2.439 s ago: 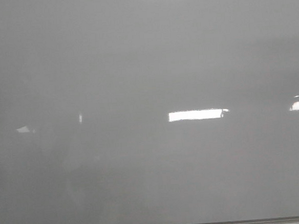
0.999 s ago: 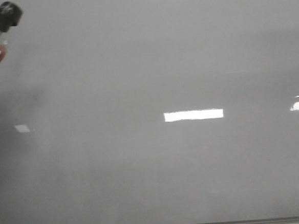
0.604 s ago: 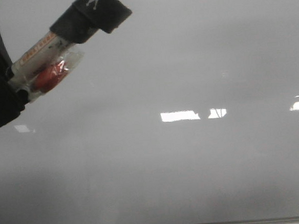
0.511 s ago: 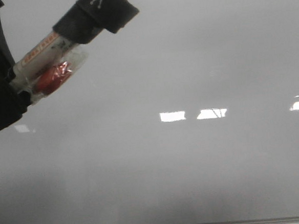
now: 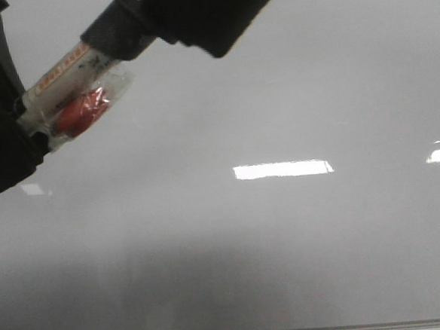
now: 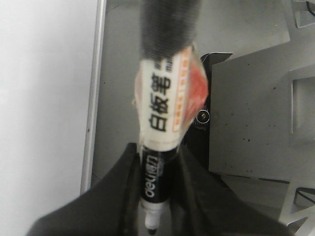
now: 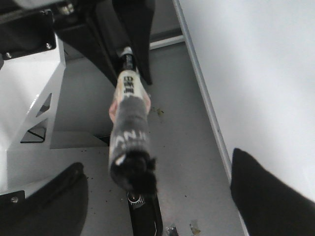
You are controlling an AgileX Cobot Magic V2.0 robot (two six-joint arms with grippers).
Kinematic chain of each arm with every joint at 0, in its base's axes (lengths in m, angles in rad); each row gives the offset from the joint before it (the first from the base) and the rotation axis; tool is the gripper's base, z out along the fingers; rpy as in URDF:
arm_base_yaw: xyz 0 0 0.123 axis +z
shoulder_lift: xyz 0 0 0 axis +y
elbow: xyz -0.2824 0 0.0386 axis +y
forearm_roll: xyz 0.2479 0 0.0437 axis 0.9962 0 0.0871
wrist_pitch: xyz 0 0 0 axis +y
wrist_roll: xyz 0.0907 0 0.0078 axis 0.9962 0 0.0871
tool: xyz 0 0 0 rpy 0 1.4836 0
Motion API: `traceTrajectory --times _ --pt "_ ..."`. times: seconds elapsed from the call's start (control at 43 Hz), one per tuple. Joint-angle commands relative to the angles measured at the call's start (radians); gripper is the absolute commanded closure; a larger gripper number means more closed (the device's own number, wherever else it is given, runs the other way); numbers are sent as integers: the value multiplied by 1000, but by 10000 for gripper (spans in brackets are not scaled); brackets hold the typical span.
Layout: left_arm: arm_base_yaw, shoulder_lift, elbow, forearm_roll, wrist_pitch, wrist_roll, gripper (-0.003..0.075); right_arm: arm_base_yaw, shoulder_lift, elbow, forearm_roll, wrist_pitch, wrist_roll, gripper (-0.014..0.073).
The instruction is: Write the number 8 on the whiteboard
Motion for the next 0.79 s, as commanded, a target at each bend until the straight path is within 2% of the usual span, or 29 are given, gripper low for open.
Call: traceTrajectory --times 0.0,0.093,0.163,0.302,0.372,0.674,0.767 --pt "-6 -25 -32 -44 -17 0 739 4 18 -48 109 -30 -80 -20" --pt "-6 -25 -32 -44 -17 0 739 4 41 -54 155 -27 -108 -15" --pt "-6 -25 -32 -44 -19 0 739 4 50 -54 167 -25 -113 20" --pt "-6 -25 -32 -46 -22 0 739 4 50 -54 167 -27 -114 182" --pt "-6 -25 -32 -47 -23 0 739 4 52 -54 168 -27 -114 233" --pt "-6 -25 -32 -61 -30 0 739 4 96 -54 212 -21 -130 253" --pt "-6 -25 -32 -61 -36 0 739 4 96 -54 213 -15 -130 347"
